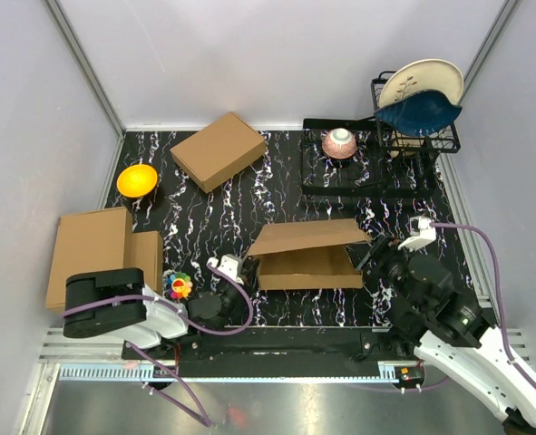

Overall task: Fold the paper box
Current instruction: Close the paper box at the center of the board.

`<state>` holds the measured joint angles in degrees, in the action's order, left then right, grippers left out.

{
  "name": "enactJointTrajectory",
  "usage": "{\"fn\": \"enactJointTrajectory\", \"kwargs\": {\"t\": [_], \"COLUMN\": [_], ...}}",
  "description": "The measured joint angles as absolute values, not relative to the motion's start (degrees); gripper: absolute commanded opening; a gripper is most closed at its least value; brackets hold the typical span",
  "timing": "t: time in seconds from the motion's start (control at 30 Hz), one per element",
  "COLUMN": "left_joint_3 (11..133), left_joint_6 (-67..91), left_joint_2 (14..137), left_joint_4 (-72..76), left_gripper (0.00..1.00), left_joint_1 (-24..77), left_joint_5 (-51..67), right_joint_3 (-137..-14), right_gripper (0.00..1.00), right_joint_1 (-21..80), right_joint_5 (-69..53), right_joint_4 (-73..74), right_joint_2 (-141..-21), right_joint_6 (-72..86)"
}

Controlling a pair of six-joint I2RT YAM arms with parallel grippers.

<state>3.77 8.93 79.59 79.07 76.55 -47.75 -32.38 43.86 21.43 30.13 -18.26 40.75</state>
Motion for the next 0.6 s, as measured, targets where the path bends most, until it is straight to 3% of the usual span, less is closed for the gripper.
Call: {"fn": "enactJointTrajectory", "kwargs": {"t": [0.2, 0.47, 0.53, 0.6], "left_joint_3": [3.6, 3.57, 3.51, 3.27], "left_joint_6": [8.78, 7.88, 7.64, 7.38], "left_joint_2": [80.9, 82.52, 82.89, 83.02], "left_joint_4": [78.48, 77.58, 76.64, 75.96], "left_gripper": [0.03, 0.07, 0.1, 0.19], "left_joint_1": [77.52, 79.07, 79.24, 79.4], "left_joint_5": [-50.89, -51.86, -52.82, -53.69], "right_joint_3": [-39.55, -47.2, -46.85, -45.95], "right_gripper": [0.73, 0.66, 0.65, 0.65], "right_joint_1": [43.88, 43.88, 43.88, 43.88], "right_joint_5": [14.15, 14.37, 14.5, 14.46], "right_joint_4": [33.67, 34.74, 34.89, 34.92], "right_joint_2": [-14.96, -12.88, -12.95, -13.5], "right_joint_6": [35.99, 32.29, 31.99, 31.9]}}
